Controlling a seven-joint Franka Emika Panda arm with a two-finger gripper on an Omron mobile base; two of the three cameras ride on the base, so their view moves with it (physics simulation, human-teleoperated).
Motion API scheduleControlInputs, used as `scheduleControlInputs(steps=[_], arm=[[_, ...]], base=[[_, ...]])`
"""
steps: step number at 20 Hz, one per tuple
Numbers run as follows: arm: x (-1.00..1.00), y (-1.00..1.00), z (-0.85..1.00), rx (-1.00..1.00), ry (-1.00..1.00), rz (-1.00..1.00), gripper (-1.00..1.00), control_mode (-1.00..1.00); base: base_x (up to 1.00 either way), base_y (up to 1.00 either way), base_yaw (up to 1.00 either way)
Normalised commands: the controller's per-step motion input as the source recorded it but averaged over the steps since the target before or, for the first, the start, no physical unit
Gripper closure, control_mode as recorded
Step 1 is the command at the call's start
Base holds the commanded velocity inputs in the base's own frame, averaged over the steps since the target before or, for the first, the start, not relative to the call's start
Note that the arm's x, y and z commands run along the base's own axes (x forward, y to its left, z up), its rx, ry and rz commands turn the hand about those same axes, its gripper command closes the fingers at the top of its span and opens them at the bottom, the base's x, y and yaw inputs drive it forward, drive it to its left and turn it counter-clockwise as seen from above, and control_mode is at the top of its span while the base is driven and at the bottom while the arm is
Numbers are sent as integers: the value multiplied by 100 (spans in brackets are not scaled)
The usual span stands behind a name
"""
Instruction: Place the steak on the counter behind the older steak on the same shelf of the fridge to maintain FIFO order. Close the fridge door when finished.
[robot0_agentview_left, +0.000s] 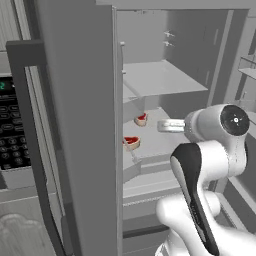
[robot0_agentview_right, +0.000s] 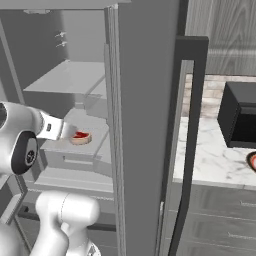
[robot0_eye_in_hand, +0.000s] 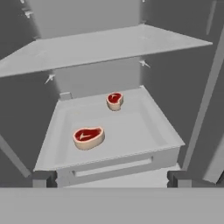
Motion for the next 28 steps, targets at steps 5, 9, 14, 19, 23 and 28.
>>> scheduleControlInputs(steps=[5,9,14,19,23,28], arm=[[-20,0,1,0,1,0,-100,-100],[0,0,-4,0,2,0,-100,-100],[-21,0,-13,0,0,-1,-100,100],[0,0,0,0,0,0,-100,100],[0,0,0,0,0,0,-100,100],[0,0,0,0,0,0,-100,100]], base=[[0,0,0],[0,0,0],[-60,1,-5],[-97,15,-5],[-48,40,0],[-58,22,3]])
